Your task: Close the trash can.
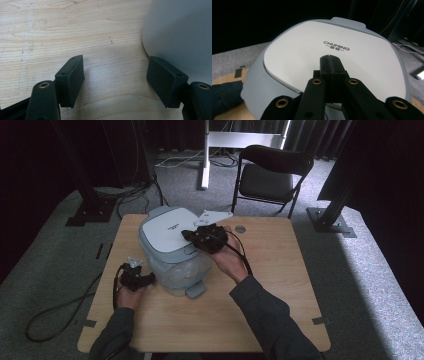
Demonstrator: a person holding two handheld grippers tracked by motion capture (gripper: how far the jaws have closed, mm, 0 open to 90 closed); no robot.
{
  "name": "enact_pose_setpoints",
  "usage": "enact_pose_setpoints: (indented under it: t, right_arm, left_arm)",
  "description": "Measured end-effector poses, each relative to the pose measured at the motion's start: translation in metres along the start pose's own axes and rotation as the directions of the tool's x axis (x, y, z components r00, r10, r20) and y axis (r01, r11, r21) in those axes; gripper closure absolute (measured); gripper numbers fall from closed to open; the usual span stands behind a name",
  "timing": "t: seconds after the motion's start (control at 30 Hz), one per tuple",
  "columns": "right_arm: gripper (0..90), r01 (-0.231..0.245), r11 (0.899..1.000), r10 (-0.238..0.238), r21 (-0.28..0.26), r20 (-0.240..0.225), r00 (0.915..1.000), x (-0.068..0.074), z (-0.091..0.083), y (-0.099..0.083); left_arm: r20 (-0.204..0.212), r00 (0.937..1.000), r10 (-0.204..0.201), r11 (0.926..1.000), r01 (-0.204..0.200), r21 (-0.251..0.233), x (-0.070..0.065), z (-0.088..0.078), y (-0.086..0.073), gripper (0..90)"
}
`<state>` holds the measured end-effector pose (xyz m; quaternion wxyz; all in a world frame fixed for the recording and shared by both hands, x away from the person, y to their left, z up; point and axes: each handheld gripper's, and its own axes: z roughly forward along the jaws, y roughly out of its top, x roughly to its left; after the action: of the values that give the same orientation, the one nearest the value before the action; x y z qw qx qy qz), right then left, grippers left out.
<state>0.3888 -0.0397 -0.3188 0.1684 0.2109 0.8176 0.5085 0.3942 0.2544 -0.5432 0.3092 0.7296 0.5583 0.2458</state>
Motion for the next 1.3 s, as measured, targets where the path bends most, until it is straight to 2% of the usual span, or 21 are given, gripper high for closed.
enact_pose_setpoints:
  t: [0.1, 0.2, 0.37, 0.4, 0.43, 0.5, 0.53, 0.7, 0.8, 0.87, 1.1, 1.3]
  right_arm:
    - [90.0, -0.021, 0.999, 0.021, -0.026, -0.002, 0.9998, 0.000, -0.001, -0.005]
    - [90.0, -0.004, 1.000, 0.005, -0.023, 0.017, 0.9998, 0.003, -0.001, -0.005]
    - [90.0, 0.001, 0.999, -0.001, -0.035, 0.021, 0.9998, 0.006, -0.003, -0.007]
    - [90.0, -0.001, 1.000, 0.002, -0.018, 0.018, 0.9998, 0.007, -0.002, -0.008]
    - [90.0, 0.014, 1.000, -0.013, -0.024, 0.026, 0.9996, 0.008, -0.002, -0.010]
    - [90.0, -0.003, 0.999, 0.004, -0.036, 0.015, 0.9999, 0.008, -0.003, -0.012]
    - [90.0, -0.010, 1.000, 0.010, -0.026, 0.006, 0.9999, 0.006, -0.003, -0.010]
    - [90.0, 0.030, 0.999, -0.030, -0.013, 0.021, 0.9993, 0.008, -0.004, -0.006]
    - [90.0, 0.005, 0.998, -0.003, -0.065, 0.029, 0.9996, 0.003, -0.011, -0.005]
    - [90.0, -0.009, 0.996, 0.013, -0.084, 0.052, 0.9986, -0.002, -0.017, -0.003]
    - [90.0, -0.039, 0.995, 0.050, -0.092, 0.117, 0.9919, -0.019, -0.031, -0.007]
    - [90.0, -0.087, 0.991, 0.101, -0.098, 0.150, 0.9834, -0.036, -0.042, -0.018]
  left_arm:
    - [0.000, 1.0000, -0.003, 1.0000, 0.003, -0.001, 0.000, 0.000, 0.000, 30.3]
    - [0.000, 1.0000, -0.003, 1.0000, 0.003, -0.001, -0.001, 0.000, 0.000, 30.3]
    - [0.000, 1.0000, -0.003, 1.0000, 0.003, -0.001, -0.001, 0.000, 0.000, 30.3]
    - [0.000, 1.0000, -0.004, 1.0000, 0.004, -0.001, -0.001, 0.000, 0.000, 30.3]
    - [0.001, 1.0000, -0.004, 1.0000, 0.004, 0.001, -0.001, -0.001, 0.000, 30.3]
    - [0.001, 1.0000, -0.003, 1.0000, 0.003, 0.001, -0.001, -0.001, 0.000, 30.3]
    - [0.001, 1.0000, -0.003, 1.0000, 0.003, 0.001, -0.001, -0.001, 0.000, 30.3]
    - [0.000, 1.0000, -0.003, 1.0000, 0.003, -0.001, 0.000, 0.000, 0.000, 30.3]
    - [0.000, 1.0000, -0.003, 1.0000, 0.003, -0.001, 0.000, 0.000, 0.000, 30.3]
    - [0.000, 1.0000, -0.003, 1.0000, 0.003, -0.001, 0.000, 0.000, 0.000, 30.3]
    - [0.000, 1.0000, -0.003, 1.0000, 0.003, -0.001, 0.000, 0.000, 0.000, 30.3]
    - [0.000, 1.0000, -0.003, 1.0000, 0.003, -0.002, 0.000, 0.000, 0.000, 30.3]
